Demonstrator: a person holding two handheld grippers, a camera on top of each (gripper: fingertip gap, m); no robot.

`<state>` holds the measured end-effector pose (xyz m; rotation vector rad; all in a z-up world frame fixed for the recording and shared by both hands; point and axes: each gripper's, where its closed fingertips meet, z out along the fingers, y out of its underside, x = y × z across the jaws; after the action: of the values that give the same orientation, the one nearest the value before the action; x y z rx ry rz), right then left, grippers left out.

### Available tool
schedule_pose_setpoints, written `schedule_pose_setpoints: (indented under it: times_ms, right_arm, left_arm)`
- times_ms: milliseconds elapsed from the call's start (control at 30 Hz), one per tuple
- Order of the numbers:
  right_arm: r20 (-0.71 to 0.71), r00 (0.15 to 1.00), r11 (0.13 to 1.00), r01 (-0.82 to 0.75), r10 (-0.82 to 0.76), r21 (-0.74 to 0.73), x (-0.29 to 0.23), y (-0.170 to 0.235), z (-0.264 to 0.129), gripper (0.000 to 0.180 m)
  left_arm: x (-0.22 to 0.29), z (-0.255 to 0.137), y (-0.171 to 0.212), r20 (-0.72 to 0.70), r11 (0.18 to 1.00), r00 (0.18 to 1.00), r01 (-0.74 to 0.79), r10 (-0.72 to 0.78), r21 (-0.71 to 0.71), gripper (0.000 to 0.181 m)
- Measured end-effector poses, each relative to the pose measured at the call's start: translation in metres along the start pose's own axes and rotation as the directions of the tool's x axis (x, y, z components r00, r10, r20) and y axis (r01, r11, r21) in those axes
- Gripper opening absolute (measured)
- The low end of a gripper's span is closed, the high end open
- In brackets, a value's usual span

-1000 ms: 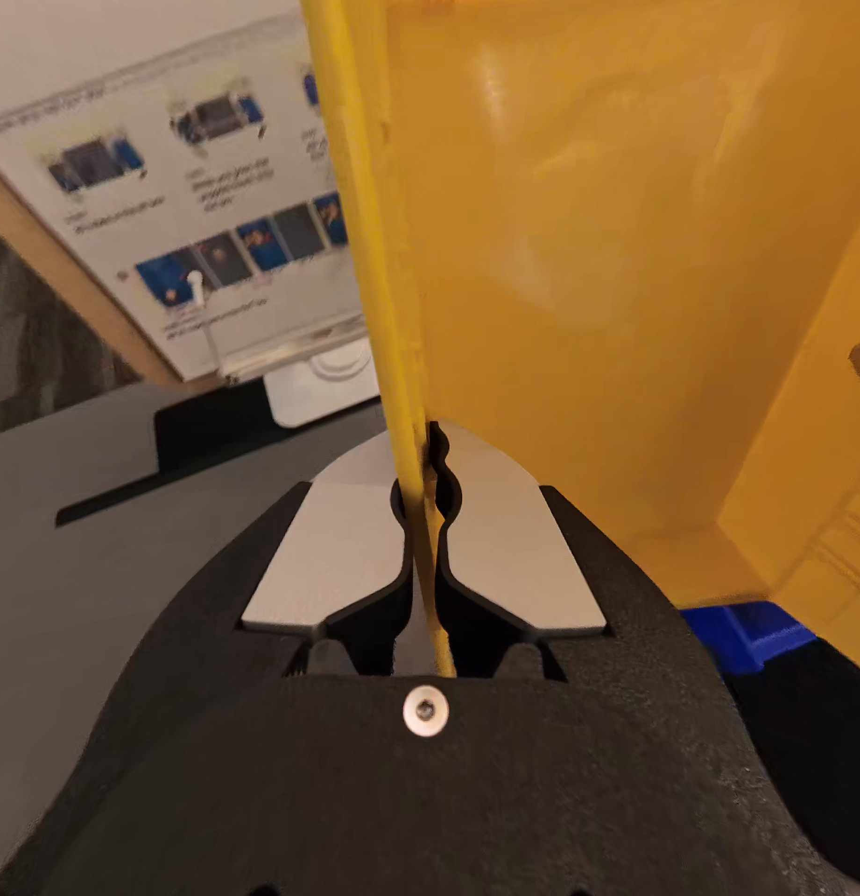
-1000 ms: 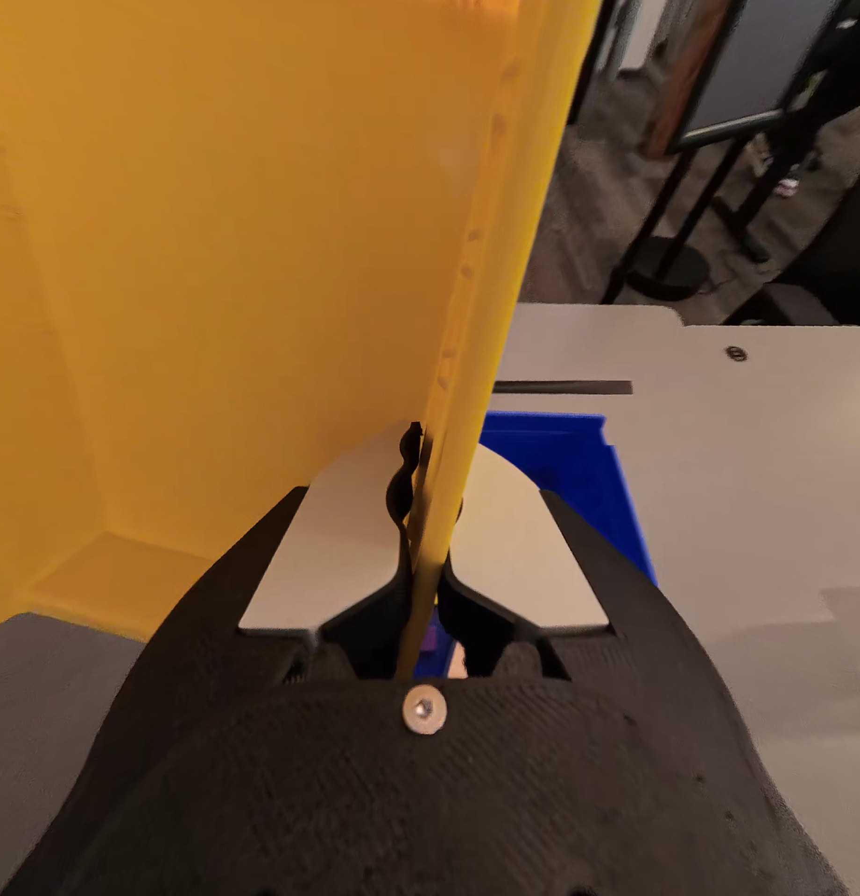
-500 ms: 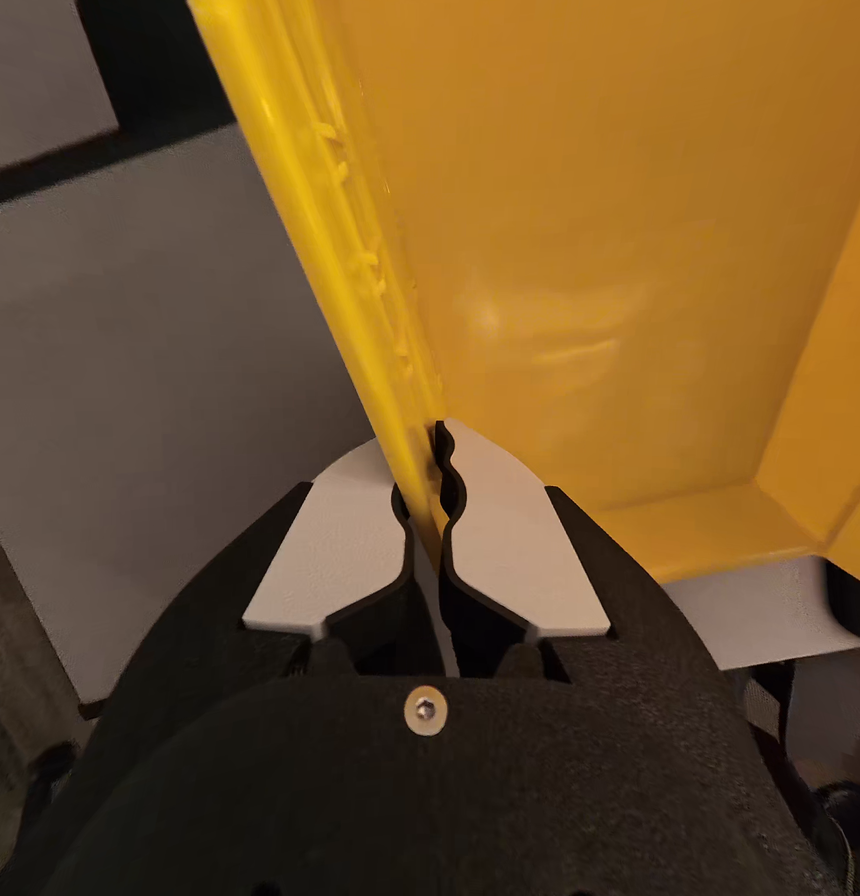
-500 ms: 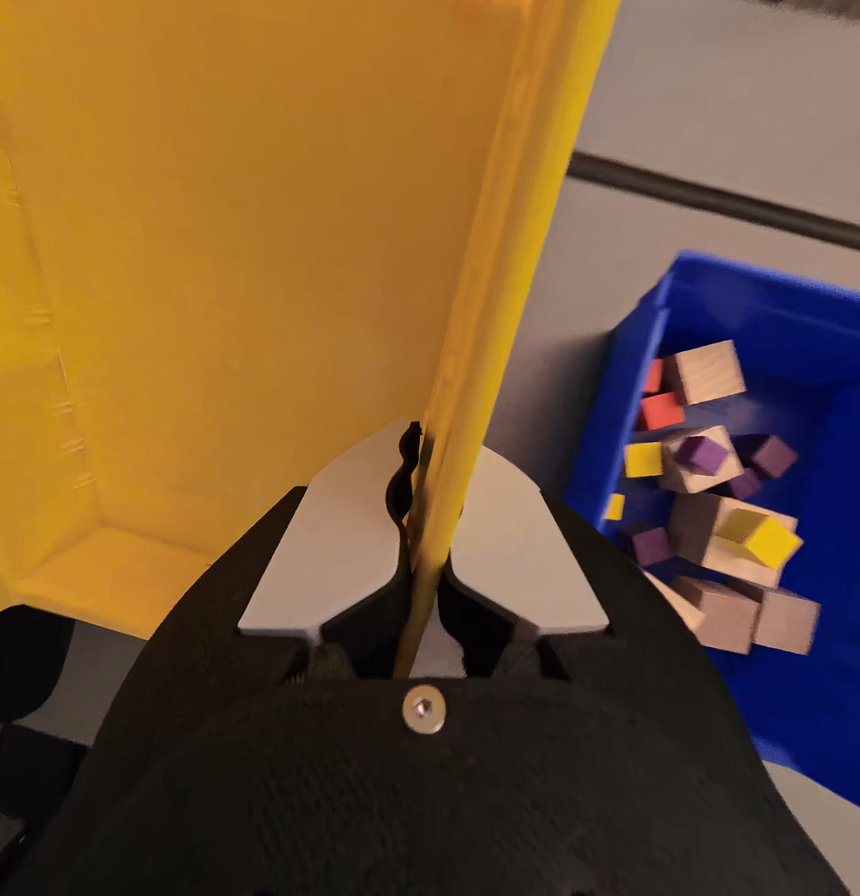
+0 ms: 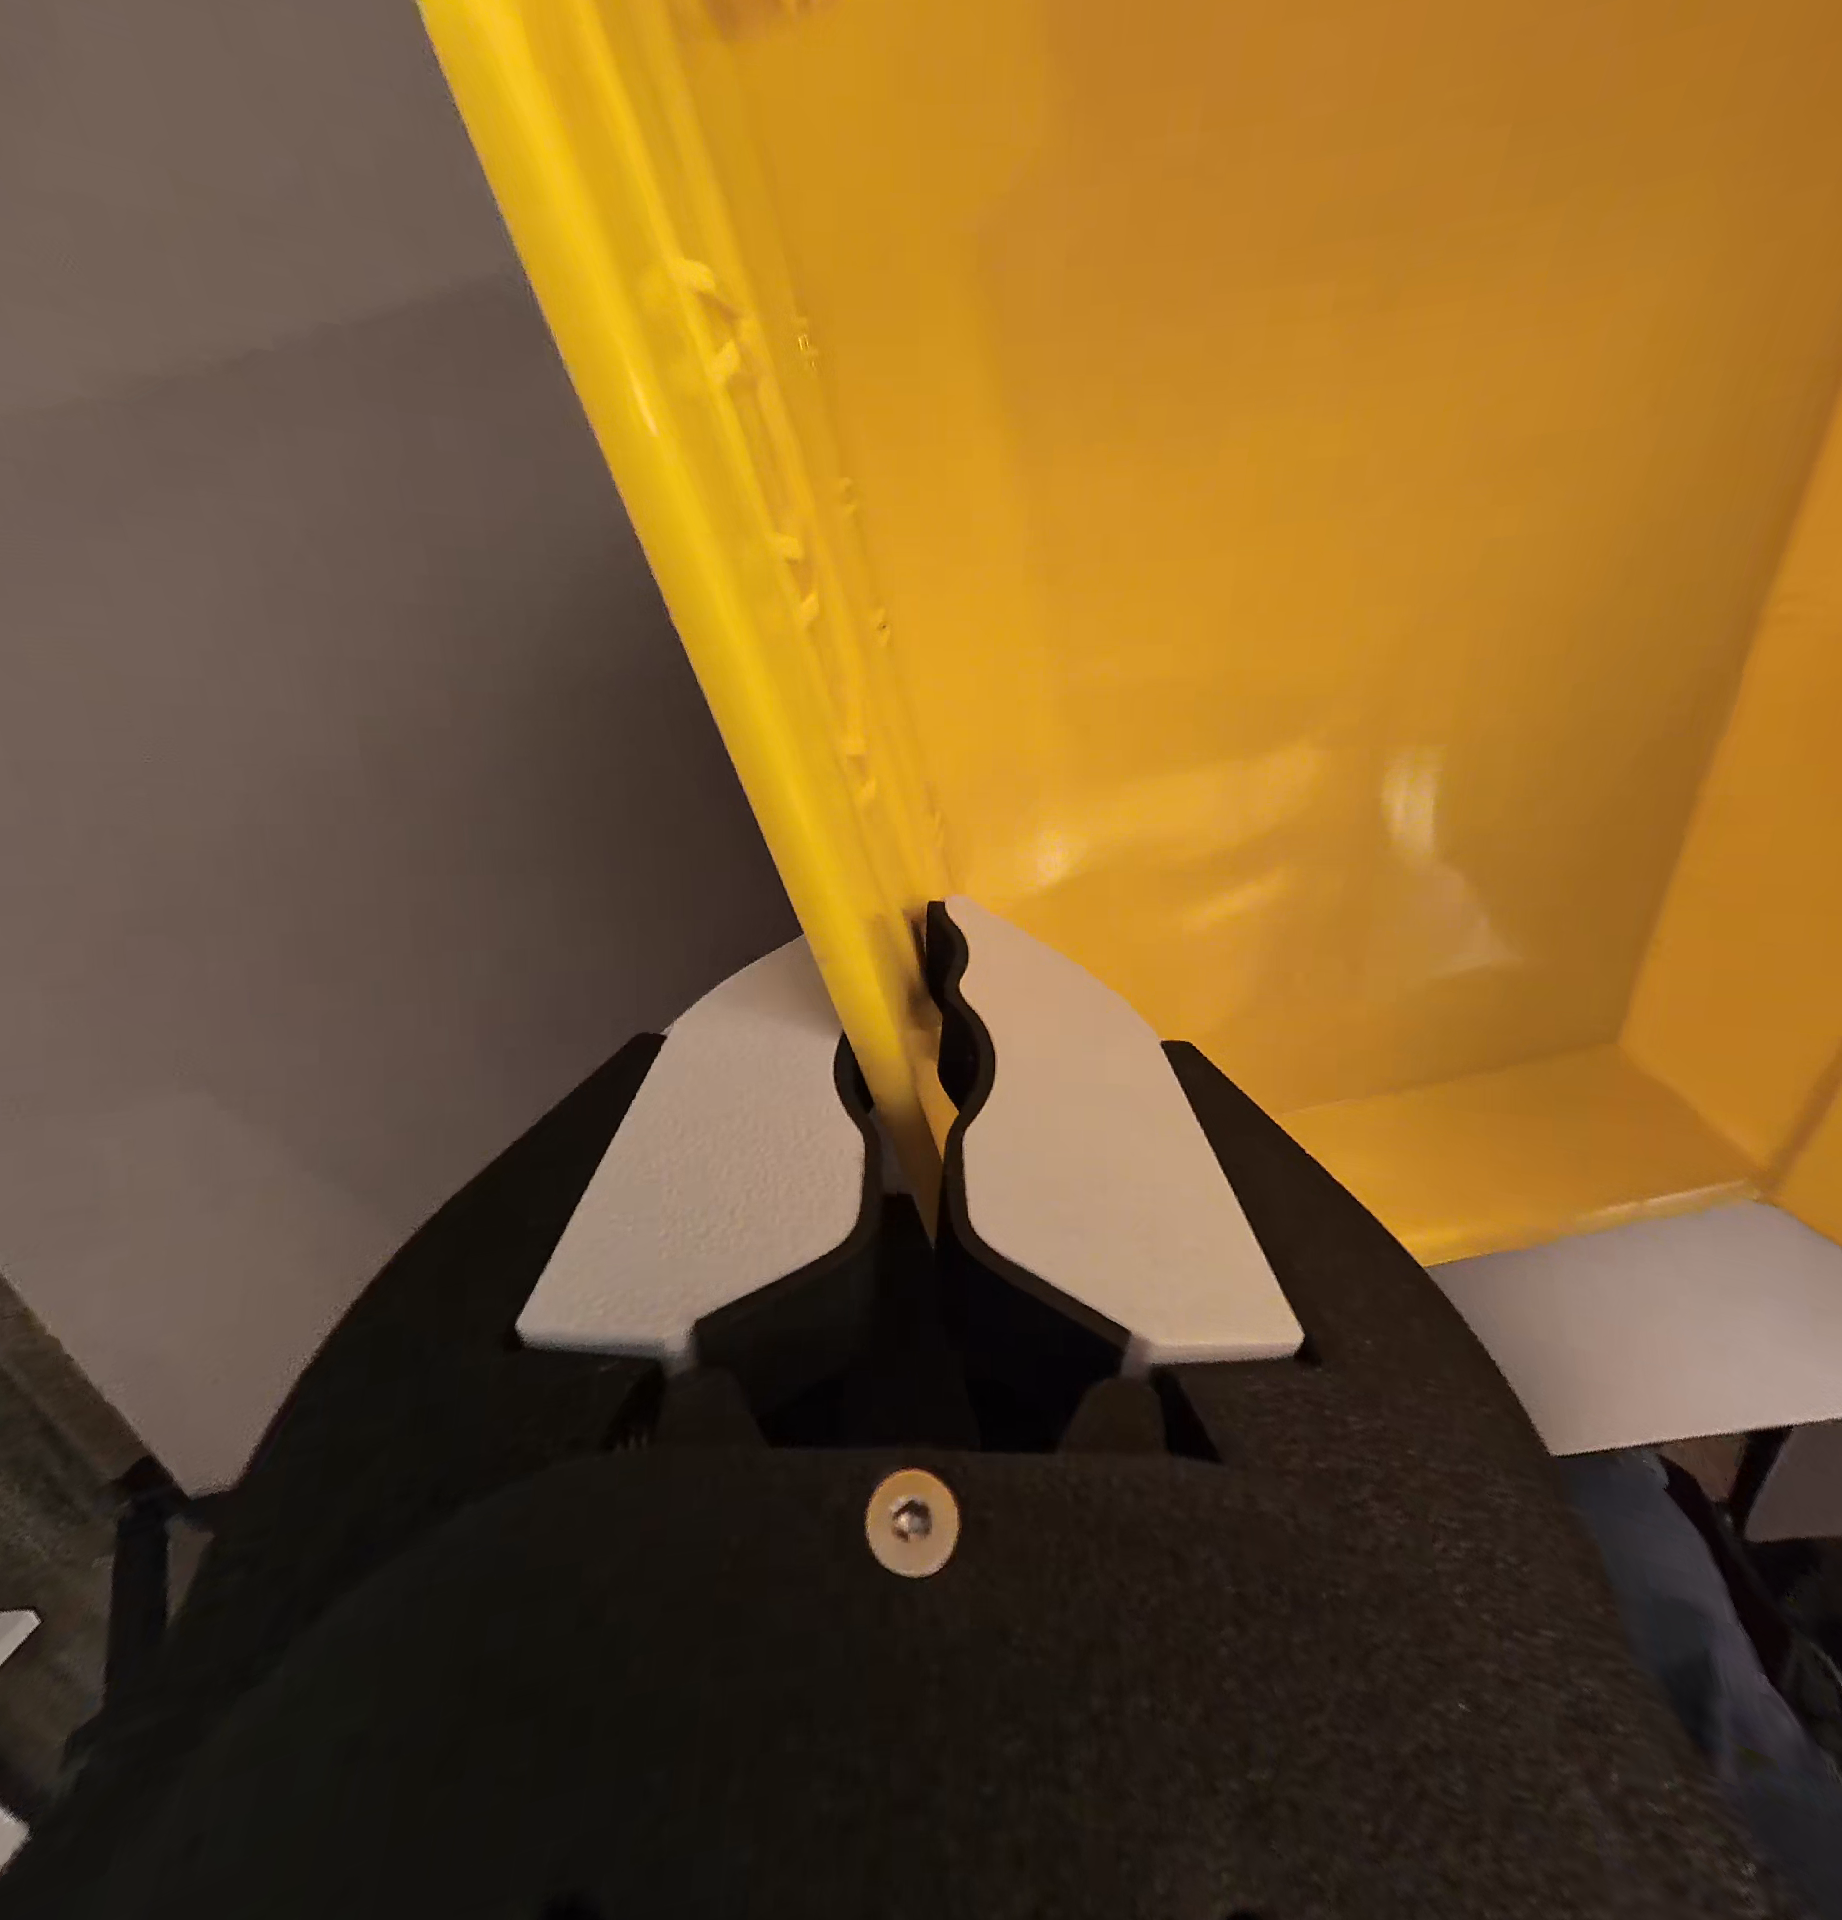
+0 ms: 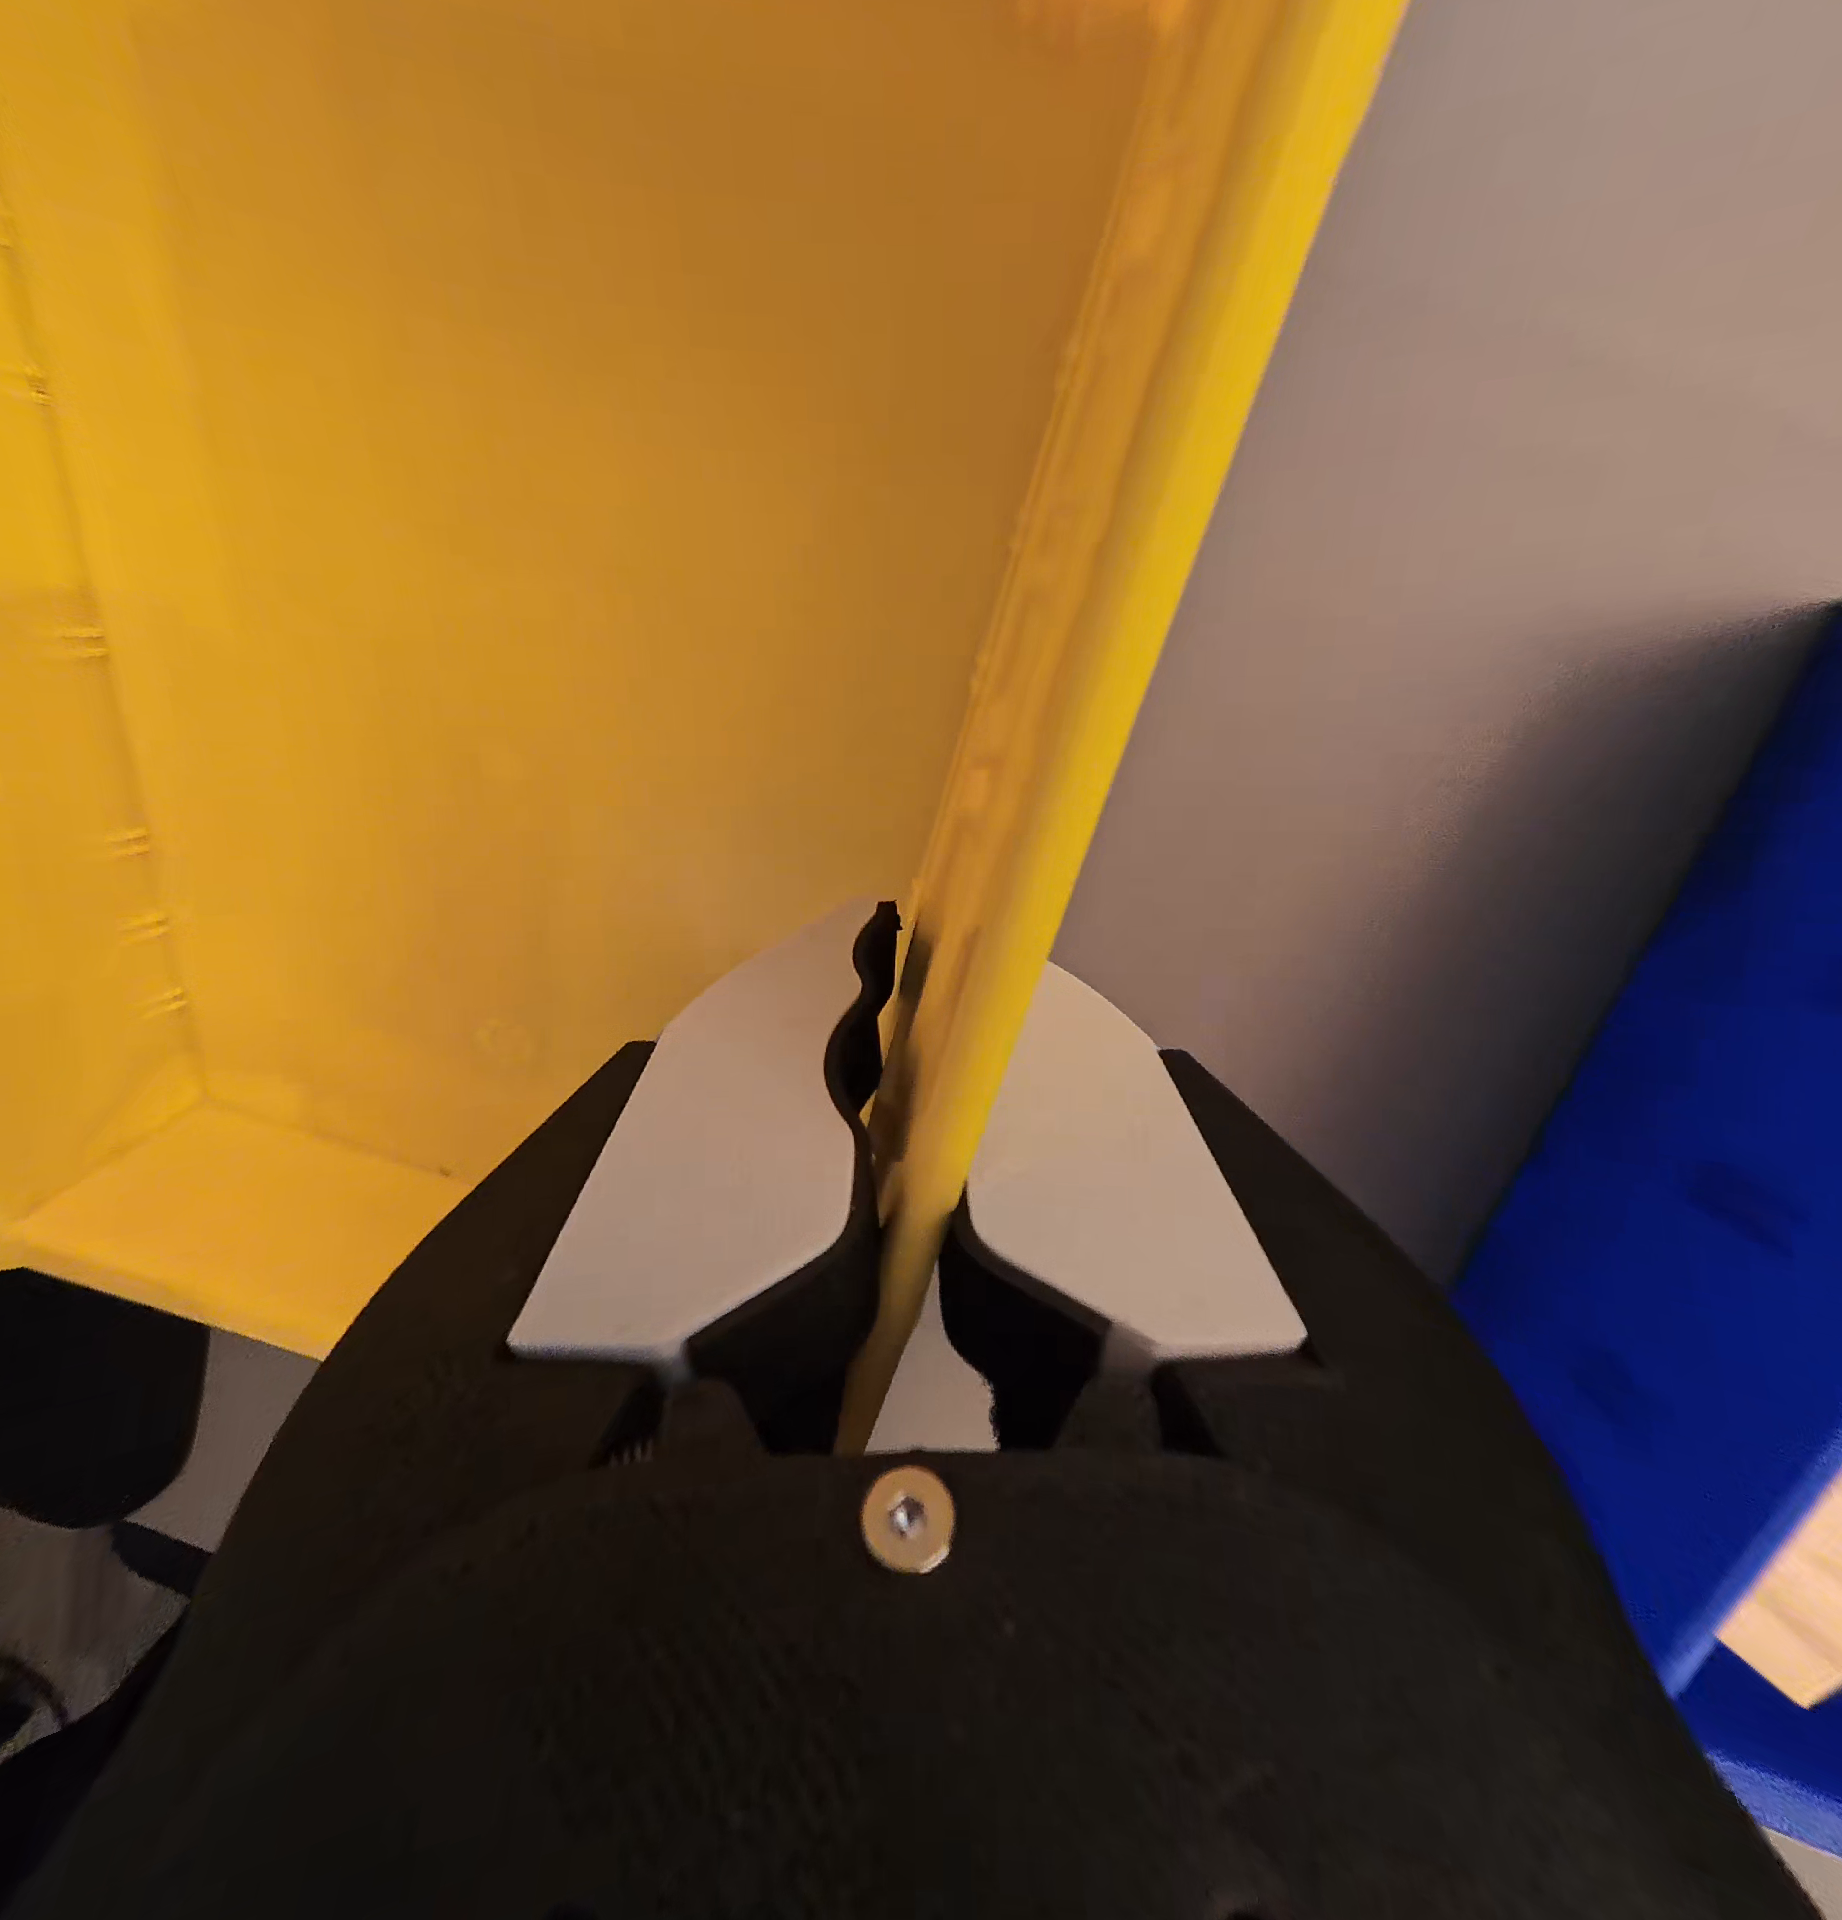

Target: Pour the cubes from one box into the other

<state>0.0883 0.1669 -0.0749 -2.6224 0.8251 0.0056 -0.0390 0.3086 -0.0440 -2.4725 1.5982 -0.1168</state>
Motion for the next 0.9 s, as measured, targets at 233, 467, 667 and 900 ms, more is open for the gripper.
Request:
schedule_pose_setpoints:
  times_ms: [233,467,667,900]
  right_arm:
    - [0.076,0.997,0.998,0.009,-0.005,-0.056,-0.071,-0.020,0.031,0.006]
    - [0.135,0.990,0.992,0.055,-0.039,-0.116,-0.157,-0.043,0.061,0.009]
    - [0.151,0.987,0.980,0.078,-0.051,-0.181,-0.202,-0.047,0.079,0.011]
    - [0.128,0.991,0.968,0.073,-0.043,-0.242,-0.207,-0.043,0.089,0.015]
  left_arm:
    - [-0.076,0.002,0.014,0.040,0.998,0.999,-0.001,0.004,-0.062,0.004]
    - [-0.165,0.008,0.035,0.049,0.994,0.998,0.052,-0.048,-0.096,0.004]
    - [-0.208,0.023,0.051,0.009,0.987,0.994,0.107,-0.106,-0.122,0.003]
    - [-0.214,0.048,0.051,-0.057,0.988,0.993,0.095,-0.103,-0.121,0.003]
